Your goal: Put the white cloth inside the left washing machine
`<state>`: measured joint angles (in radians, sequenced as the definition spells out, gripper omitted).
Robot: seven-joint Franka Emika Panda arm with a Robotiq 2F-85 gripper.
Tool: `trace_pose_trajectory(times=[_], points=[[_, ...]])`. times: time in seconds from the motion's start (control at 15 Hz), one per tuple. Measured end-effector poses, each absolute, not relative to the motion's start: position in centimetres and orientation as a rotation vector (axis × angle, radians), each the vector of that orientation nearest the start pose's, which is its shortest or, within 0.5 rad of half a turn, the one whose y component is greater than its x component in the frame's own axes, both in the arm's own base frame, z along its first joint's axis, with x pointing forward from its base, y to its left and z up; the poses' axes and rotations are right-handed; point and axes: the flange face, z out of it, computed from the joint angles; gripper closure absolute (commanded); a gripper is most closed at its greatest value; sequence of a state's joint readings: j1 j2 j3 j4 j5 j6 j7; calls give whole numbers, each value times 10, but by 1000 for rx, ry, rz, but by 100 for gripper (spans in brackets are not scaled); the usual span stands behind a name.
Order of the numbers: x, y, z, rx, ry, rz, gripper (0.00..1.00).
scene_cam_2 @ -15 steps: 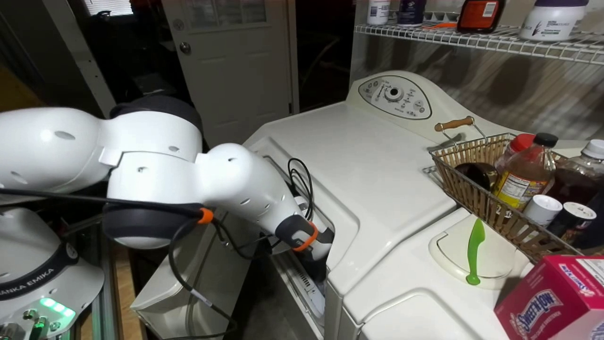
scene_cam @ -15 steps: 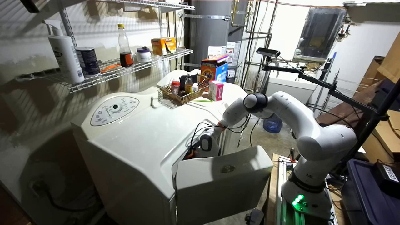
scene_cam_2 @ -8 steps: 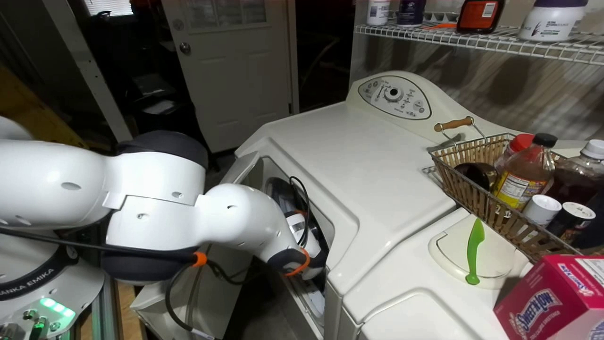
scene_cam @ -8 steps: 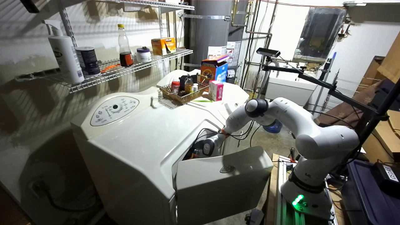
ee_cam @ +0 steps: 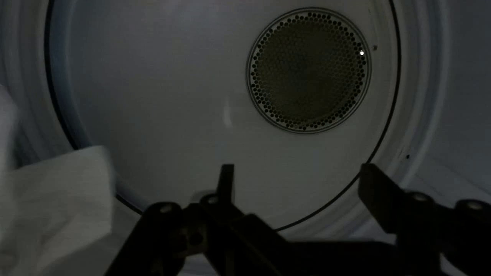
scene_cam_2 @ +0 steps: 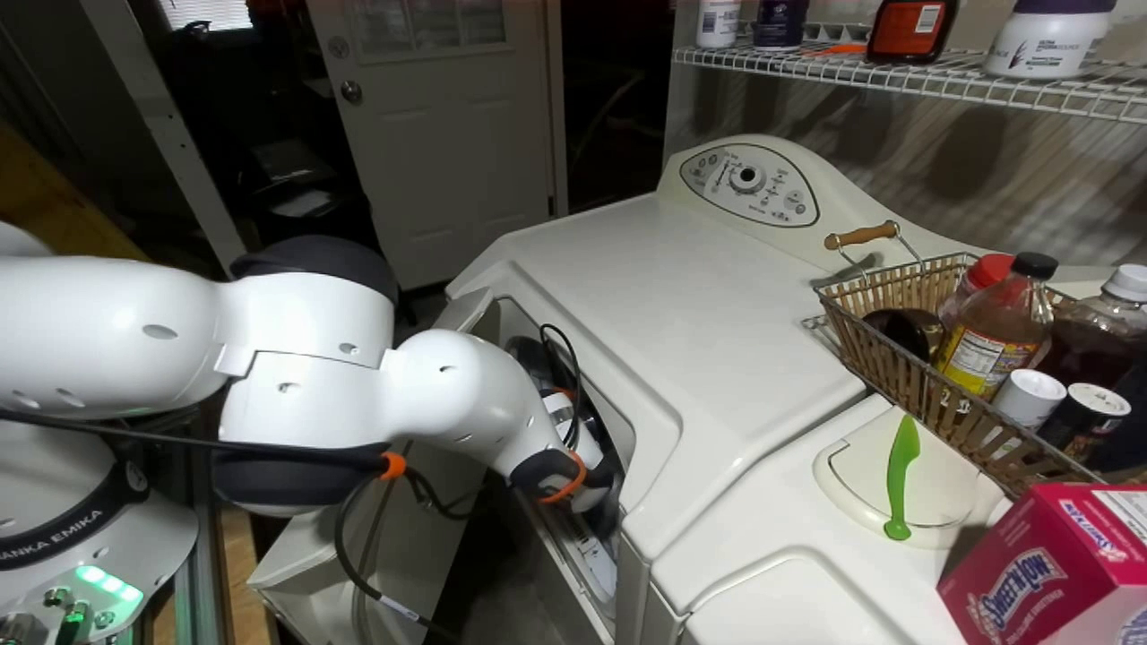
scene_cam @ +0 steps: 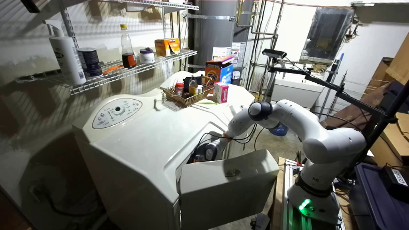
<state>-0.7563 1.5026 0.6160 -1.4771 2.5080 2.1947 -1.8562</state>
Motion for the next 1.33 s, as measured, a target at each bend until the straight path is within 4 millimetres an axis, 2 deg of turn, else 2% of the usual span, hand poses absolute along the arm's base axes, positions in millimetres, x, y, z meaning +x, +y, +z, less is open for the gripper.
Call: trace_pose_trajectory(times=[0.6, 0.93, 1.07, 1.33], points=[[588, -87, -106, -1406, 1409, -895, 0], [559, -95, -95, -1555, 1441, -771, 0], [545, -105, -92, -1582, 1462, -729, 0], [521, -110, -71, -1653, 1494, -598, 0]])
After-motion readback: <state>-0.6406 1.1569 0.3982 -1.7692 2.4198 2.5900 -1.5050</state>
